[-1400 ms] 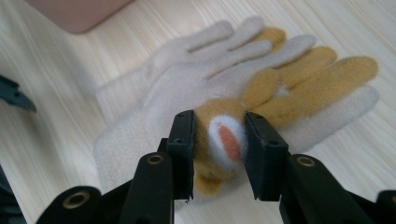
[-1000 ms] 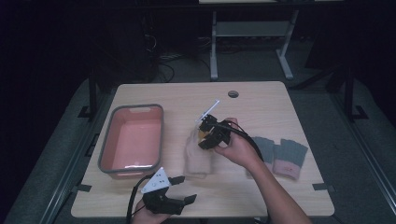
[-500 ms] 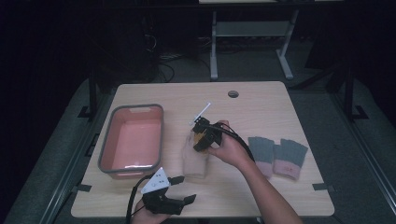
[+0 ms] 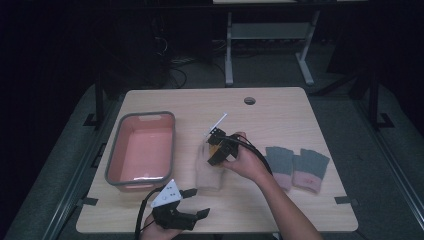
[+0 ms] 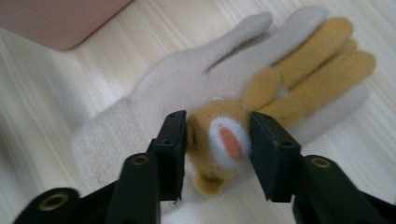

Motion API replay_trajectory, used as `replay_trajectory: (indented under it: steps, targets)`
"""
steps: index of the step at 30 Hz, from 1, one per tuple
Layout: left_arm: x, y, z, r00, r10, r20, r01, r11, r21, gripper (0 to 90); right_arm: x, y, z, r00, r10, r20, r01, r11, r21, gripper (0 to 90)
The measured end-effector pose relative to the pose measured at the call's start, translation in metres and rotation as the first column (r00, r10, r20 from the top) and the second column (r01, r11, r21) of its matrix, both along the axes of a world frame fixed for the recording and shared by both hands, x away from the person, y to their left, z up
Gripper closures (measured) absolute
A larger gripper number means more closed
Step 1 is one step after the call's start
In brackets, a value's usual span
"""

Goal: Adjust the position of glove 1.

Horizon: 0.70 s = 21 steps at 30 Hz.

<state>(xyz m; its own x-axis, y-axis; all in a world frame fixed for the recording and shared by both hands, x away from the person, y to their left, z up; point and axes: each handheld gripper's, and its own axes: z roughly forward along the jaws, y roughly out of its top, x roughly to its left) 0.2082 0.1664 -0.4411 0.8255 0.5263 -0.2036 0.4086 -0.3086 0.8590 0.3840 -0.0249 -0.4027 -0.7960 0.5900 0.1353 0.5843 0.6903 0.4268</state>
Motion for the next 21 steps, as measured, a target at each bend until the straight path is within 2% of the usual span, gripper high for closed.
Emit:
replay_trajectory:
  steps: [4,9,14,21]
  targets:
    - [-0.001,-0.001,0.0,1.0,0.001,-0.004,-0.001,1.0,-0.002,23.9,0.0,0.005,0.004,0.9996,0.014,0.023,-0.015,0.9999,0.007,44.6]
    - [0.0,0.0,0.0,1.0,0.0,-0.001,0.0,1.0,-0.001,23.9,0.001,0.012,0.004,0.9987,0.026,0.043,-0.027,0.9996,0.005,40.9]
    - [0.0,0.0,0.0,1.0,0.001,-0.001,-0.001,1.0,-0.002,23.9,0.002,0.026,-0.003,0.9957,0.052,0.076,-0.05,0.9984,-0.028,36.1]
    - [0.0,0.0,0.0,1.0,0.0,-0.001,0.0,1.0,-0.003,23.9,0.006,0.038,-0.011,0.9923,0.073,0.101,-0.064,0.9942,-0.086,35.8]
